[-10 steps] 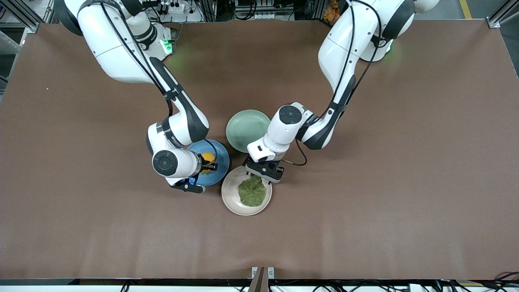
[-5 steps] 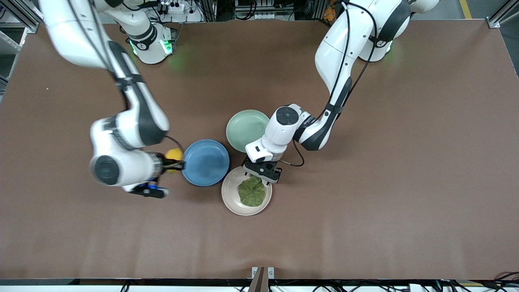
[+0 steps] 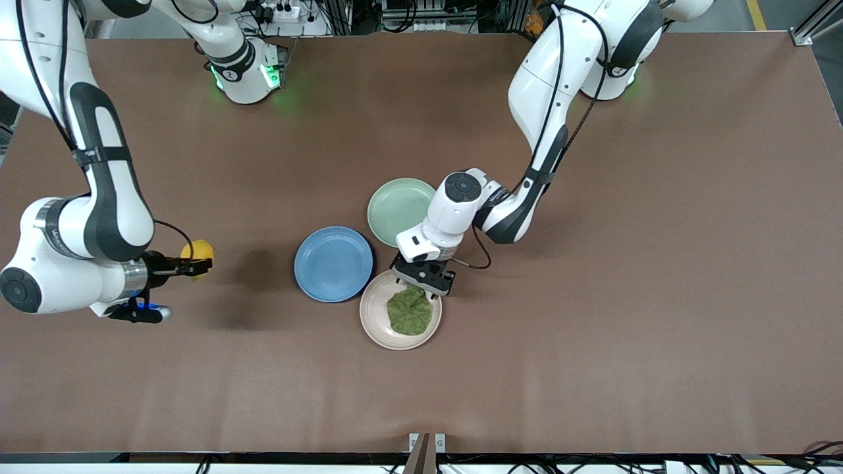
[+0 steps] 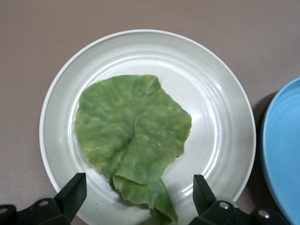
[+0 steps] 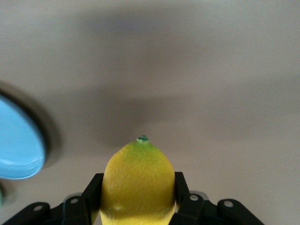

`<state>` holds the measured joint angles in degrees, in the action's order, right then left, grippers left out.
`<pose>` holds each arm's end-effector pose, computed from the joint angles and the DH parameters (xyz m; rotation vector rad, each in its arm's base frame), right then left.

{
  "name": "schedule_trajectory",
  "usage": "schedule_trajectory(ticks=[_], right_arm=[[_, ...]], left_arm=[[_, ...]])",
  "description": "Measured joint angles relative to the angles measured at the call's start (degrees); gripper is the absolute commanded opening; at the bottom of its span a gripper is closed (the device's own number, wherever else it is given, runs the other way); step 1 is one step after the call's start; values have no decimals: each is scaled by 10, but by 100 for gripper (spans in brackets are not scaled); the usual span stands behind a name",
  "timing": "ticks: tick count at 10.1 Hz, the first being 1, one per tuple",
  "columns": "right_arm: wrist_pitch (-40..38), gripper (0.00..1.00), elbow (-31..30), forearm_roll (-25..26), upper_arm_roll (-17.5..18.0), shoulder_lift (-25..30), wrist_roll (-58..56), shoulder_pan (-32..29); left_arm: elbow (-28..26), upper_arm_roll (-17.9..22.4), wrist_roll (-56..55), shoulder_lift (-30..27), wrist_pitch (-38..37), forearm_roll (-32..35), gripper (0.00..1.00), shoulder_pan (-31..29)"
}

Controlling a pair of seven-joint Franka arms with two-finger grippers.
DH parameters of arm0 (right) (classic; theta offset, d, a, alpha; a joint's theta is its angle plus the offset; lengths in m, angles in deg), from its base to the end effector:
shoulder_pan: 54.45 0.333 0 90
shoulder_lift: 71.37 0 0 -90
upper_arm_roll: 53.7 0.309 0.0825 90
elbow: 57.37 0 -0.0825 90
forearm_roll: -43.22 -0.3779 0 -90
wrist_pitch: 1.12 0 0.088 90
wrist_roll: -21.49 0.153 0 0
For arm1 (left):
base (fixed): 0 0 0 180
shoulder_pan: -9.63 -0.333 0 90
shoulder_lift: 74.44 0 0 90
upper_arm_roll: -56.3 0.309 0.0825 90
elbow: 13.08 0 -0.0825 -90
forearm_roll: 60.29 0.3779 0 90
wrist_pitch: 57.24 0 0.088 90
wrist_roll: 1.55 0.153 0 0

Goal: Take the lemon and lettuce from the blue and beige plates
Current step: 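Lift the lemon with the right gripper and carry it off the plate, then set the lemon on the table while the left gripper lifts the lettuce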

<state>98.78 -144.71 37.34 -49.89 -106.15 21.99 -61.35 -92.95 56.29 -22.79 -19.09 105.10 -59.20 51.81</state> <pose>0.6318 -0.0240 0.2356 -2.9386 0.1538 0.5718 0.5730 -0.5203 0.1346 2.7903 -0.5399 0.5906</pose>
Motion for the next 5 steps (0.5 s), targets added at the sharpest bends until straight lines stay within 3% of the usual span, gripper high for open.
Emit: schedule_trajectory(ticks=[3,4,5], right_arm=[[126,0,-92,8,-5,-4,-1,3],[146,0,-110,9,-6,-5,-1,4],[156,20,-119,10,-7,-5,-1,4]], left_arm=[[0,2,-1,3,0,0,84,1],[0,3,-1,3,0,0,72,1],[0,3,-1,4,0,0,56,1]])
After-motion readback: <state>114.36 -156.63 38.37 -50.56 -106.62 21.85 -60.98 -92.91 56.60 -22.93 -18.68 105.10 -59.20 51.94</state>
